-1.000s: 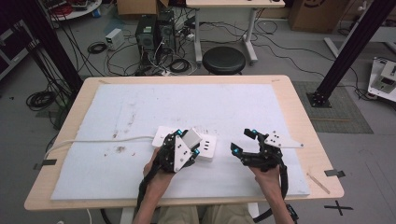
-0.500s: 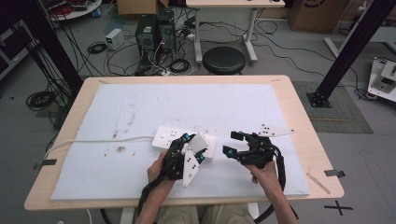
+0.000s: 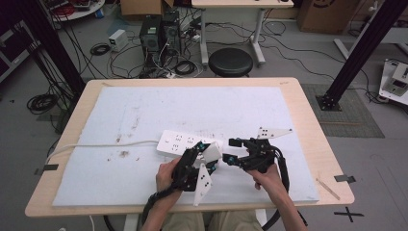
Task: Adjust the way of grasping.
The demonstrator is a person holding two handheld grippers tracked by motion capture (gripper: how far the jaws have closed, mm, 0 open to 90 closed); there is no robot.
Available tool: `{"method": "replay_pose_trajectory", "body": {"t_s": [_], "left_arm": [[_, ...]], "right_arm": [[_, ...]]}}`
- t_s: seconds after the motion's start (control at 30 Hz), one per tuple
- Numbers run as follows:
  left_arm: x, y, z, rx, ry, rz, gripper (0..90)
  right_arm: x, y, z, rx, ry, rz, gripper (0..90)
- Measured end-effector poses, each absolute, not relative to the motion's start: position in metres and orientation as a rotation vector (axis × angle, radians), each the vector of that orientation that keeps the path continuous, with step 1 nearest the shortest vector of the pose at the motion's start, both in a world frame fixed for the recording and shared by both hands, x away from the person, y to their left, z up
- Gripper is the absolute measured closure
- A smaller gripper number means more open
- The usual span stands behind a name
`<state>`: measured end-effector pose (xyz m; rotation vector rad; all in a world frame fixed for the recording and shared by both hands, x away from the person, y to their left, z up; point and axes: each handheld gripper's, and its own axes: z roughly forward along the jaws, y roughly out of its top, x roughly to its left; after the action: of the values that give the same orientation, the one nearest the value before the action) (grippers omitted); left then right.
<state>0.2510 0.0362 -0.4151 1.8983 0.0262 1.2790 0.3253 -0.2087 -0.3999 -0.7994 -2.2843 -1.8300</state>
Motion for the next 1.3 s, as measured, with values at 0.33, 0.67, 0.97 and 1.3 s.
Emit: {"method": "replay_pose_trajectory", "body": {"t_s": [0.33,0.67,0.97,1.3], "left_arm": [[0.247,0.027,-0.416,1.880,-0.057,1.283,42.4],[0.245,0.020,-0.415,1.867,-0.082,1.269,42.4],[0.245,0.019,-0.414,1.864,-0.091,1.263,42.4],[0.246,0.020,-0.414,1.868,-0.091,1.264,42.4]], "right_arm": [[0.324,-0.202,-0.400,-0.740,-2.300,-1.822,17.9],[0.322,-0.199,-0.399,-0.700,-2.331,-1.819,29.9],[0.323,-0.201,-0.402,-0.719,-2.300,-1.760,39.3],[0.323,-0.202,-0.401,-0.695,-2.288,-1.779,47.3]]}}
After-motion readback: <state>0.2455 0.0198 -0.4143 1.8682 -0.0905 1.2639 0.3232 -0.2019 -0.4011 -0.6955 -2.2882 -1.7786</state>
